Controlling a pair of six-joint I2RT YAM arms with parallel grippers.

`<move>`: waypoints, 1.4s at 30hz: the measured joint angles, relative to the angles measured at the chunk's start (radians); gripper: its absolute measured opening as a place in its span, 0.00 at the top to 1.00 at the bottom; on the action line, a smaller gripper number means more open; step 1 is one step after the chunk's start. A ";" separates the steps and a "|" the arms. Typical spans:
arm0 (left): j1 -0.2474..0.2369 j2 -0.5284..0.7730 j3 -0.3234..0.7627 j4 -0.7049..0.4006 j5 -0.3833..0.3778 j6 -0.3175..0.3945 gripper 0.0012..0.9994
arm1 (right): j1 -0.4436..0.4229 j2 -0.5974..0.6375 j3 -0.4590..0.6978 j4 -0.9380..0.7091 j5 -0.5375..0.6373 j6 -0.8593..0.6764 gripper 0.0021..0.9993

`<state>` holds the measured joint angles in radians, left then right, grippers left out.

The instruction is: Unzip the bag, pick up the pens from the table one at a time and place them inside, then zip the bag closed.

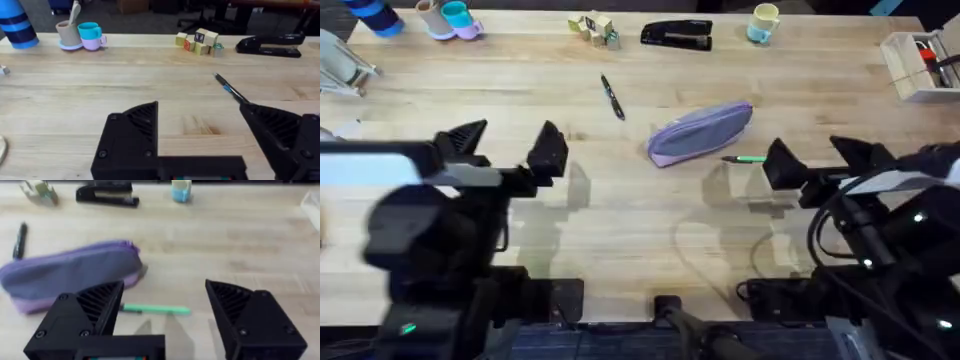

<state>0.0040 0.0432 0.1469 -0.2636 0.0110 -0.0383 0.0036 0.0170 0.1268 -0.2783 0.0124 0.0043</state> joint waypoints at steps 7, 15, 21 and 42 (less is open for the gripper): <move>0.000 0.234 0.319 -0.158 0.067 -0.004 0.01 | 0.000 0.130 0.271 -0.235 0.002 0.000 0.00; 0.000 0.634 0.707 -0.484 0.237 -0.007 0.00 | 0.000 0.332 0.608 -0.472 0.002 0.000 0.00; 0.000 0.853 0.917 -0.628 0.289 0.035 0.00 | 0.000 0.455 0.757 -0.588 0.002 0.000 0.00; -0.353 1.033 0.963 -0.692 0.536 0.700 0.01 | 0.000 0.495 0.774 -0.591 0.002 0.000 0.00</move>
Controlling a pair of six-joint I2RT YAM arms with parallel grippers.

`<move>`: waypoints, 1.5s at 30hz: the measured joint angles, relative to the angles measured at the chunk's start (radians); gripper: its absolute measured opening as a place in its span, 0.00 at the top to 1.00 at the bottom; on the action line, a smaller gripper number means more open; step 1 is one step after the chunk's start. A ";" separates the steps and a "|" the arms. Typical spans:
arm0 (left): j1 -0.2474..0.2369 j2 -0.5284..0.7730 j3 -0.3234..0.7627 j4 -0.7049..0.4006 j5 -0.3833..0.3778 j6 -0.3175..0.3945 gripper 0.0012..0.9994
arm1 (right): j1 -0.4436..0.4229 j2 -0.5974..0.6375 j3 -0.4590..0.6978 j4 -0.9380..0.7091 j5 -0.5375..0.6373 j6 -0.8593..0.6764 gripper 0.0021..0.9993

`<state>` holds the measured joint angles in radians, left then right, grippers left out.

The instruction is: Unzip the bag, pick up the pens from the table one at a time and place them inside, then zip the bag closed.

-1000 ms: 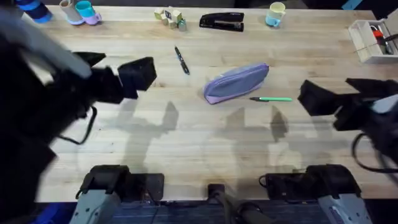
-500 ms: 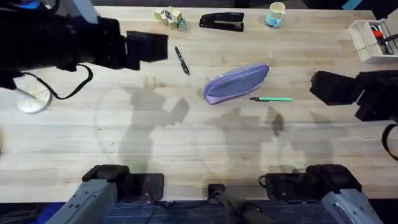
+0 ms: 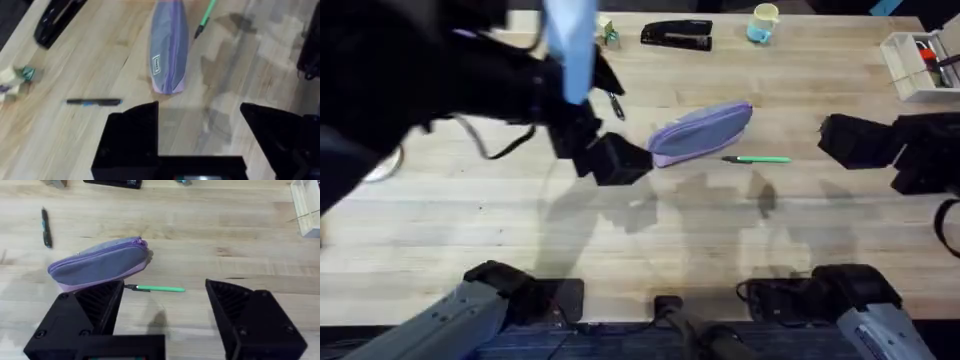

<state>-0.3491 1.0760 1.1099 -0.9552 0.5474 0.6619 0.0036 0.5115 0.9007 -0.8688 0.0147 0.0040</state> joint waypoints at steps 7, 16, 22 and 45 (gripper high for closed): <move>-0.043 0.138 0.000 0.002 0.016 0.047 0.01 | 0.000 0.000 0.000 0.000 0.000 0.000 0.00; -0.043 0.245 0.000 0.064 0.033 0.059 0.01 | 0.000 0.000 0.000 0.000 0.000 0.000 0.00; -0.043 0.352 0.000 0.071 0.042 0.062 0.01 | 0.000 0.000 0.000 0.000 0.000 0.000 0.00; -0.043 0.625 0.000 0.299 0.118 0.065 0.01 | 0.000 0.000 0.000 -0.002 0.000 0.000 0.00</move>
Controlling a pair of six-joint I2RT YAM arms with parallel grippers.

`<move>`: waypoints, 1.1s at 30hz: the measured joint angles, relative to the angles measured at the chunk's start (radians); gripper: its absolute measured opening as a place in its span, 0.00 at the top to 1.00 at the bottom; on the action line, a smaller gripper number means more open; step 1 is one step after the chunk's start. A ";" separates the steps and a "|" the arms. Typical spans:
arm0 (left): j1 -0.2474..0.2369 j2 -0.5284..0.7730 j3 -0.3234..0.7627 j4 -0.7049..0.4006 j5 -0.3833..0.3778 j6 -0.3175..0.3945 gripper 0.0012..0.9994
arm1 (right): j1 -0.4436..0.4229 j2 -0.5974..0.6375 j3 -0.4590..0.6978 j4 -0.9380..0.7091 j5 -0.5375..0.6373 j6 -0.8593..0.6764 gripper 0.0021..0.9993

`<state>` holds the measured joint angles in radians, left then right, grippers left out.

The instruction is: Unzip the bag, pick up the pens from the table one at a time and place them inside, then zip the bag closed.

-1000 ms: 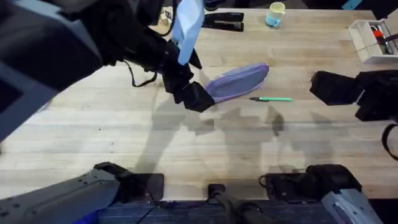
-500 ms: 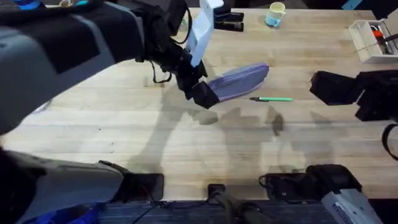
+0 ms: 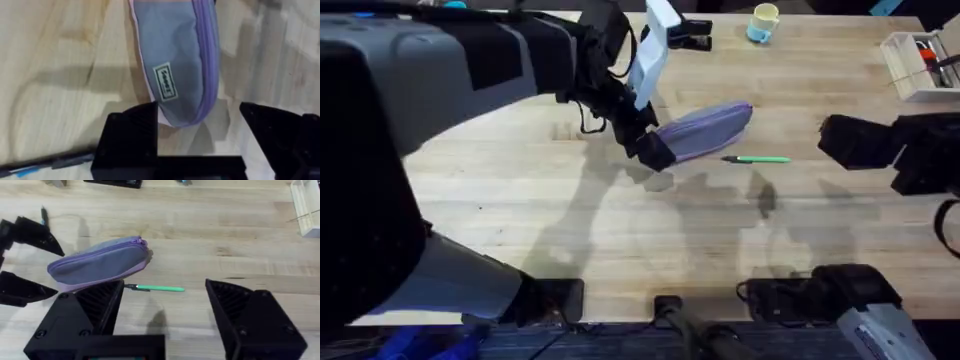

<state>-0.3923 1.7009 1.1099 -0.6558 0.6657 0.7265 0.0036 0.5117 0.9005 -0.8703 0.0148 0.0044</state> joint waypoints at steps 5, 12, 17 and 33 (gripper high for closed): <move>0.000 0.000 0.000 0.021 0.005 0.000 0.03 | 0.000 0.000 0.000 0.005 0.000 0.003 0.00; 0.000 0.000 0.000 0.028 0.008 0.000 0.31 | 0.000 0.017 0.000 0.019 -0.001 0.003 0.00; 0.000 0.002 0.000 0.066 0.007 0.000 0.69 | 0.000 0.098 0.000 0.028 -0.042 0.004 0.00; 0.000 0.008 0.000 0.080 0.009 0.003 0.96 | 0.000 0.418 0.278 -0.077 -0.126 -0.016 0.00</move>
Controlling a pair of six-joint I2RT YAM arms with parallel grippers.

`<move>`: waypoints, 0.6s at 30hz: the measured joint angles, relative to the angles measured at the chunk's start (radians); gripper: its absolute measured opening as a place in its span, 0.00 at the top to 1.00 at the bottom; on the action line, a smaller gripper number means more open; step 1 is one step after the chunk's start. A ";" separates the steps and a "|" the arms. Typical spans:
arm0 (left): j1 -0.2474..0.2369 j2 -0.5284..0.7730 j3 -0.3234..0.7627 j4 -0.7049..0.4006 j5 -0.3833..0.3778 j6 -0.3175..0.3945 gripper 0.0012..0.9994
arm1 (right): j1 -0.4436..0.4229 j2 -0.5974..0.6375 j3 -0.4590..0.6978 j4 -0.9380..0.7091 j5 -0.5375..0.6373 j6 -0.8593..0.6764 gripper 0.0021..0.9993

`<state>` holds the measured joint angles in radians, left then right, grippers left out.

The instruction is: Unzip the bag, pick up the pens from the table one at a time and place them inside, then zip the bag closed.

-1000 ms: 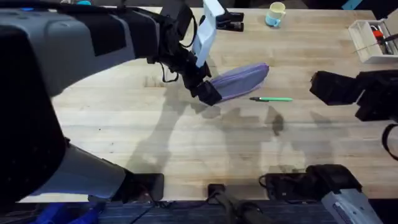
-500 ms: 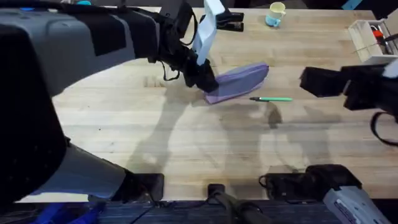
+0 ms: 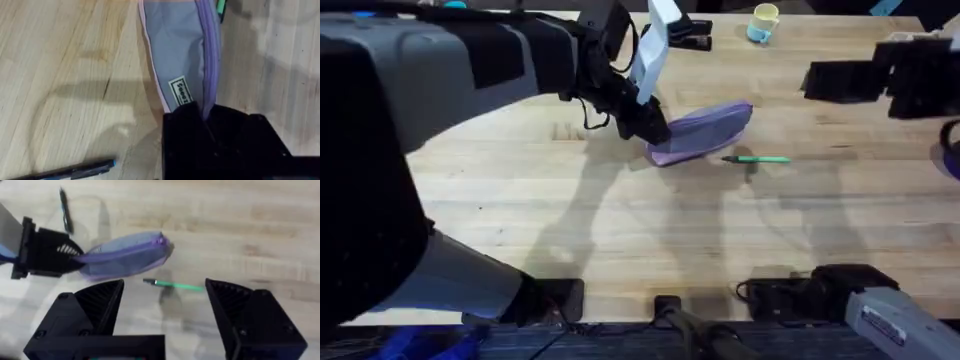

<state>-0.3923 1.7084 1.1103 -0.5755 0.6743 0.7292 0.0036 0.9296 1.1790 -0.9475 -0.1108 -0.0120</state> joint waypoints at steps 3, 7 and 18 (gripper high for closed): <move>0.000 0.000 0.000 0.000 0.000 0.000 0.96 | 0.000 0.106 0.099 -0.098 -0.008 -0.005 0.01; 0.000 0.000 0.000 0.000 0.000 0.000 0.96 | -0.029 0.248 0.237 -0.239 -0.057 -0.042 0.00; 0.000 0.000 0.000 0.000 0.000 0.000 0.96 | -0.295 0.492 0.402 -0.473 -0.431 -0.321 0.00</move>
<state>-0.3923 1.7084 1.1103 -0.5755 0.6743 0.7292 -0.2910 1.4215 1.5806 -1.4207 -0.5422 -0.3325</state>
